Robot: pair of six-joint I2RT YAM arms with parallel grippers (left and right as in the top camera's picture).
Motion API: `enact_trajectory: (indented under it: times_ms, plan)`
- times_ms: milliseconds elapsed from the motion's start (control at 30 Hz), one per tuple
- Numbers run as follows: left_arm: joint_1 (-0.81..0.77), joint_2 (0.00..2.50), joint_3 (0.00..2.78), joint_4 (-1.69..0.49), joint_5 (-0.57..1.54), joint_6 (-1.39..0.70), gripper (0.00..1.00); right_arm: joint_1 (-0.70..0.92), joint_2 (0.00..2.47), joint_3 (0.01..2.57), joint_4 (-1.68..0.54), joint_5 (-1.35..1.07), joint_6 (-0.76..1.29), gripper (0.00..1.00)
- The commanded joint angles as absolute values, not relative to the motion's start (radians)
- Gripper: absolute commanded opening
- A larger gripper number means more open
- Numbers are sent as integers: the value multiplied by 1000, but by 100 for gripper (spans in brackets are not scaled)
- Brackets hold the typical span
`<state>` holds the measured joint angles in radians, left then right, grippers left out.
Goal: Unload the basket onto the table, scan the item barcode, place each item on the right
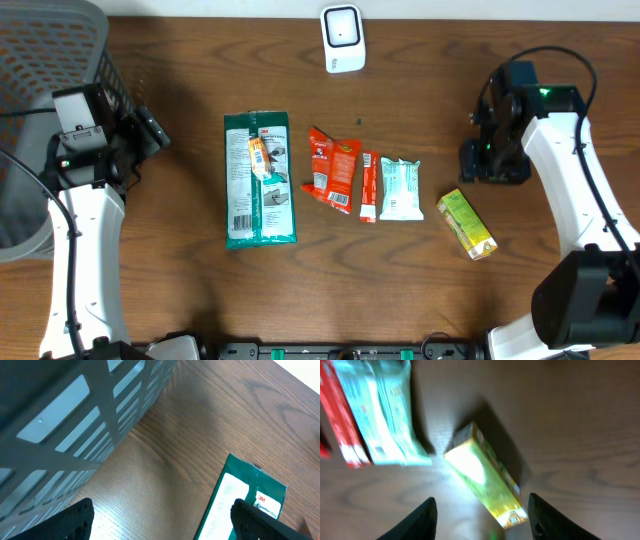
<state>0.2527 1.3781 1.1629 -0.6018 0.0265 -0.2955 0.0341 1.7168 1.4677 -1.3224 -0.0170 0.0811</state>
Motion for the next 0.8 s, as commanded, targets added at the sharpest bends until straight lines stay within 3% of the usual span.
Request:
enact_trajectory:
  times_ms: [0, 400, 767]
  plan:
    - [262, 1362, 1177, -601, 10, -301, 88, 49, 1703, 1388, -1347, -6, -64, 55]
    - [262, 1362, 1177, -601, 10, -302, 88, 80, 1703, 1149, -1094, -22, -270, 64]
    - [262, 1362, 1177, -601, 10, -302, 88, 80, 1703, 1063, -1006, 23, -271, 52]
